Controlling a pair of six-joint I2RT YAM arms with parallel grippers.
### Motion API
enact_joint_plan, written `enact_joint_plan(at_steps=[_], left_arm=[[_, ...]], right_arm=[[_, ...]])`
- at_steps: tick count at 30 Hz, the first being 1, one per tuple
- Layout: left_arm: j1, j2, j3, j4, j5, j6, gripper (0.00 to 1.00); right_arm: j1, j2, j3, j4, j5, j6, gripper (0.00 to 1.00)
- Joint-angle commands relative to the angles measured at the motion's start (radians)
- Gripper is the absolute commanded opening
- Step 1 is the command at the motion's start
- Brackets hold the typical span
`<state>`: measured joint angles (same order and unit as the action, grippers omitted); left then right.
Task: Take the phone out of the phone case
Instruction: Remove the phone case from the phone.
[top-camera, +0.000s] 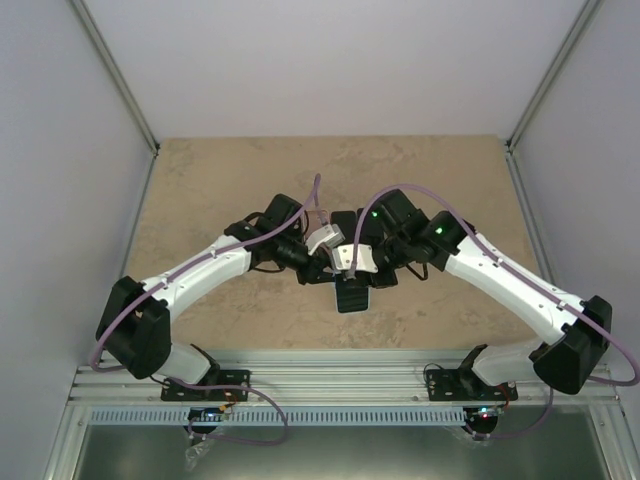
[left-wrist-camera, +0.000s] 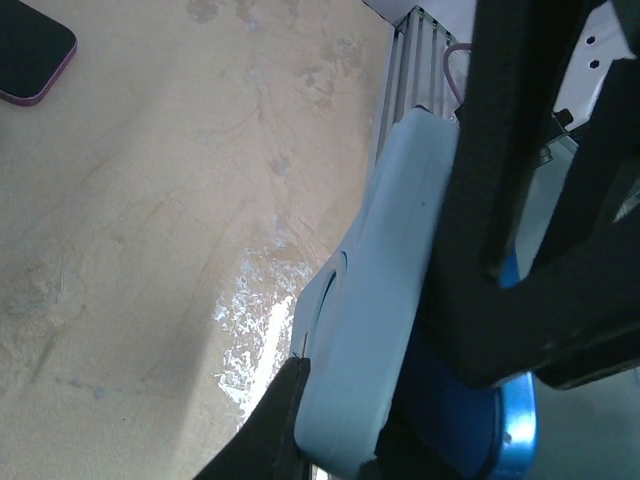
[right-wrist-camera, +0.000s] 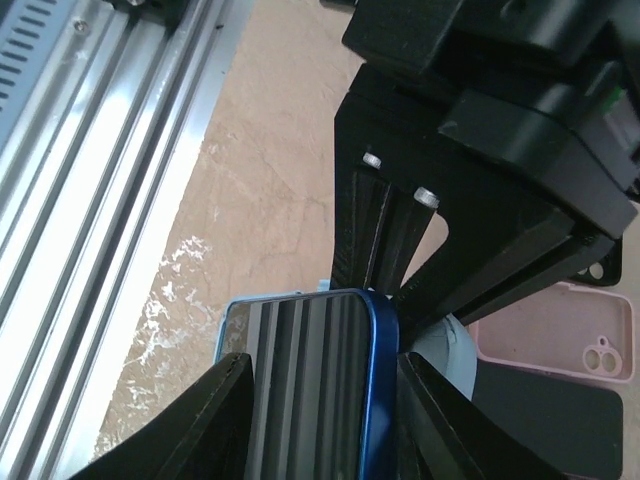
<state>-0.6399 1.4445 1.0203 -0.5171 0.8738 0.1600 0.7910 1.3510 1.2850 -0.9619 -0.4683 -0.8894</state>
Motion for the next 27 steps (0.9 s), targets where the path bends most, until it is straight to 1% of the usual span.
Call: enact_joint_plan(at_steps=[1,6,12,17,27], left_arm=[[-0.009,0.000,0.054,0.015,0.030,0.013,0.00],[-0.010,0.001,0.054,0.015,0.020,0.013,0.00],[-0.011,0.002,0.053,0.024,-0.008,0.009,0.00],[-0.010,0.001,0.057,0.030,-0.029,0.002,0.00],[-0.011,0.013,0.057,0.059,-0.076,-0.042,0.00]], right_arm=[[0.039,0.021,-0.020,-0.001,0.108,0.007,0.39],[0.070,0.044,-0.017,-0.011,0.179,0.010,0.38],[0.079,0.081,-0.016,-0.051,0.203,0.010,0.33],[0.080,0.097,-0.011,-0.060,0.199,0.019,0.25],[0.092,0.100,0.018,-0.095,0.198,0.040,0.06]])
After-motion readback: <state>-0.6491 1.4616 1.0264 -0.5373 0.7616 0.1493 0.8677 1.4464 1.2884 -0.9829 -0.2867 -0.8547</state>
